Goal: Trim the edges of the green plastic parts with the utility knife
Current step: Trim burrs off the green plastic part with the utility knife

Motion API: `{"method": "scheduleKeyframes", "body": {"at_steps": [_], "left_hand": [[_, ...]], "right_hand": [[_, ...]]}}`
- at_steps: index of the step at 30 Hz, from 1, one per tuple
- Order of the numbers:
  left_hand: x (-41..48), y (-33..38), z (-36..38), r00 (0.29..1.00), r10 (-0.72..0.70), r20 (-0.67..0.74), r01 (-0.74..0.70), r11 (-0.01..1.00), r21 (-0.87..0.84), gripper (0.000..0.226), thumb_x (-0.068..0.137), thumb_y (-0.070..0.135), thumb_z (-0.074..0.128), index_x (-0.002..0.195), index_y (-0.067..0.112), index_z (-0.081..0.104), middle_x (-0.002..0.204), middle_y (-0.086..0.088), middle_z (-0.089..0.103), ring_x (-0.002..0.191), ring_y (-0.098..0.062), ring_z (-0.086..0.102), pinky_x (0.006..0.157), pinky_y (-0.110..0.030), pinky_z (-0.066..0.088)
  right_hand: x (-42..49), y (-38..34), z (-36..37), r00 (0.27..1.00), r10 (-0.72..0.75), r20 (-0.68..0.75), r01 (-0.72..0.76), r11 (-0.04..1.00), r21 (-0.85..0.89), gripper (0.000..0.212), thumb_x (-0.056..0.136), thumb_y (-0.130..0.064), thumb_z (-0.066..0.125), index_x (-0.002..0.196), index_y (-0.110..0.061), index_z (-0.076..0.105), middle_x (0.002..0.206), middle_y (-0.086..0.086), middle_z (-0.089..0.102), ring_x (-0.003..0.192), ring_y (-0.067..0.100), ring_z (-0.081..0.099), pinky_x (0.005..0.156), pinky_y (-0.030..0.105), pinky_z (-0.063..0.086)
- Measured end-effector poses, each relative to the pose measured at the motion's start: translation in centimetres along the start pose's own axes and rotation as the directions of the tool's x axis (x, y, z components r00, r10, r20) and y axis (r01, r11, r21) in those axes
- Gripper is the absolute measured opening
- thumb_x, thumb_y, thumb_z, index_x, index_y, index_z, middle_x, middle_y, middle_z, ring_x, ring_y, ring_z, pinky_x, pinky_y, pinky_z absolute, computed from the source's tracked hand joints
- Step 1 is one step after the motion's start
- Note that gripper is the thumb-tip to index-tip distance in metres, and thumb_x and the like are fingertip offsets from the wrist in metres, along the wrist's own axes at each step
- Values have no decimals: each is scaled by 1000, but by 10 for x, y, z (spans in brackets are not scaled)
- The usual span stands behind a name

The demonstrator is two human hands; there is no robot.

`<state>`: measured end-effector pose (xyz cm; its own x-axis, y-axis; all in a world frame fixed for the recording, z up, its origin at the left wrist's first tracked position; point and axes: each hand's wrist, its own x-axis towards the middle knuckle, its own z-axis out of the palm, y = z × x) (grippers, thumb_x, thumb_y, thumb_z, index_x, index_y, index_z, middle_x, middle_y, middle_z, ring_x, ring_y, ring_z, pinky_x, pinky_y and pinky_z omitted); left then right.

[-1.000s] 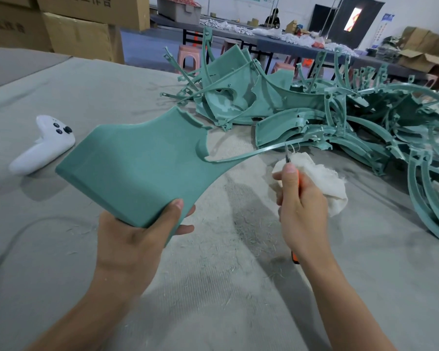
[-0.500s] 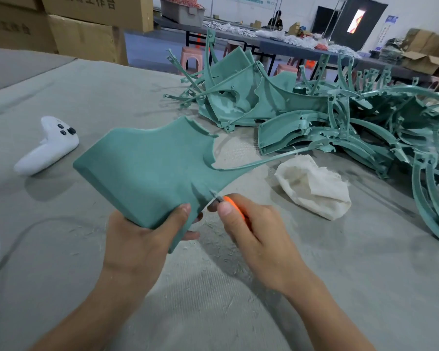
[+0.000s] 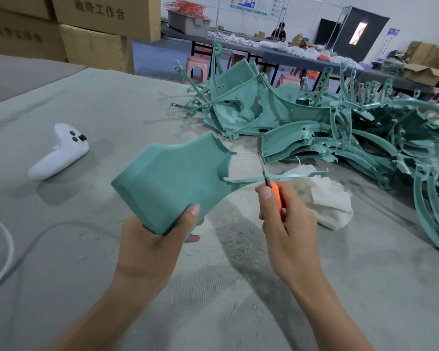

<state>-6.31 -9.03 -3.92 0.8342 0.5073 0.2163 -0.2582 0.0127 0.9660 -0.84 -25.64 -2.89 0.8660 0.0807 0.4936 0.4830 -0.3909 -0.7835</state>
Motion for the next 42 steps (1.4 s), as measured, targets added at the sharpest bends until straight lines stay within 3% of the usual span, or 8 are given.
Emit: {"method": "scheduleKeyframes", "body": {"at_steps": [6, 8, 9, 10, 13, 19, 33, 42], "left_hand": [[4, -9, -6, 980, 188, -63, -166, 951, 262, 22, 75, 51, 75, 65, 39, 60, 62, -2, 60, 57, -38, 62, 55, -43, 55], [4, -8, -7, 945, 328, -4, -311, 900, 306, 18, 81, 38, 73, 77, 24, 62, 55, 17, 45, 47, -9, 52, 54, -16, 44], [4, -8, -7, 923, 381, 44, -375, 873, 312, 9, 84, 22, 73, 87, 19, 66, 62, 17, 66, 51, 6, 50, 55, -6, 39], [4, -8, -7, 909, 412, 68, -411, 855, 317, 13, 83, 6, 72, 90, 17, 71, 99, 23, 62, 61, 16, 55, 61, 1, 38], [8, -8, -12, 895, 428, 126, -447, 860, 246, 35, 78, -7, 70, 110, 7, 70, 113, 19, 67, 102, -2, 66, 85, -15, 51], [13, -6, -22, 851, 483, 206, -525, 759, 385, 68, 64, -32, 66, 123, -1, 57, 124, -17, 62, 122, -31, 56, 103, -54, 42], [19, -5, -32, 805, 529, 268, -586, 640, 497, 71, 64, -31, 68, 127, -5, 50, 129, -25, 56, 126, -44, 48, 104, -59, 38], [16, -6, -31, 798, 542, 265, -589, 606, 534, 73, 63, -30, 63, 128, -1, 48, 129, -21, 55, 125, -43, 48, 105, -46, 37]], "right_hand": [[-6, -13, 1, 996, -76, 47, 70, 990, 122, 60, 93, -73, 35, 94, -18, 60, 68, 5, 53, 54, 20, 47, 50, 39, 37], [-6, -15, 2, 993, -81, 80, 63, 977, 202, 51, 93, -71, 36, 98, -28, 63, 69, 0, 56, 53, 13, 48, 51, 26, 36], [-7, -15, 2, 992, -88, 96, 64, 971, 231, 49, 94, -70, 37, 99, -30, 65, 68, -3, 57, 51, 11, 49, 51, 22, 36], [-7, -16, 1, 989, -97, 109, 67, 966, 251, 48, 95, -68, 37, 100, -30, 66, 68, -3, 58, 49, 11, 49, 49, 21, 37], [-7, -17, -1, 983, -130, 129, 91, 959, 267, 49, 96, -67, 37, 101, -29, 67, 66, -1, 58, 48, 12, 50, 49, 23, 39], [-9, -18, -8, 953, -260, 153, 233, 957, 170, 52, 96, -63, 45, 95, -16, 67, 62, 1, 50, 50, 19, 47, 49, 27, 36], [-9, -20, -12, 892, -322, 318, 253, 937, 239, 41, 95, -48, 56, 78, -12, 63, 62, -12, 36, 53, 8, 33, 53, 18, 26], [-10, -16, -11, 904, -309, 296, 242, 940, 242, 58, 93, -54, 57, 79, 2, 64, 56, 8, 39, 49, 21, 36, 47, 28, 27]]}}
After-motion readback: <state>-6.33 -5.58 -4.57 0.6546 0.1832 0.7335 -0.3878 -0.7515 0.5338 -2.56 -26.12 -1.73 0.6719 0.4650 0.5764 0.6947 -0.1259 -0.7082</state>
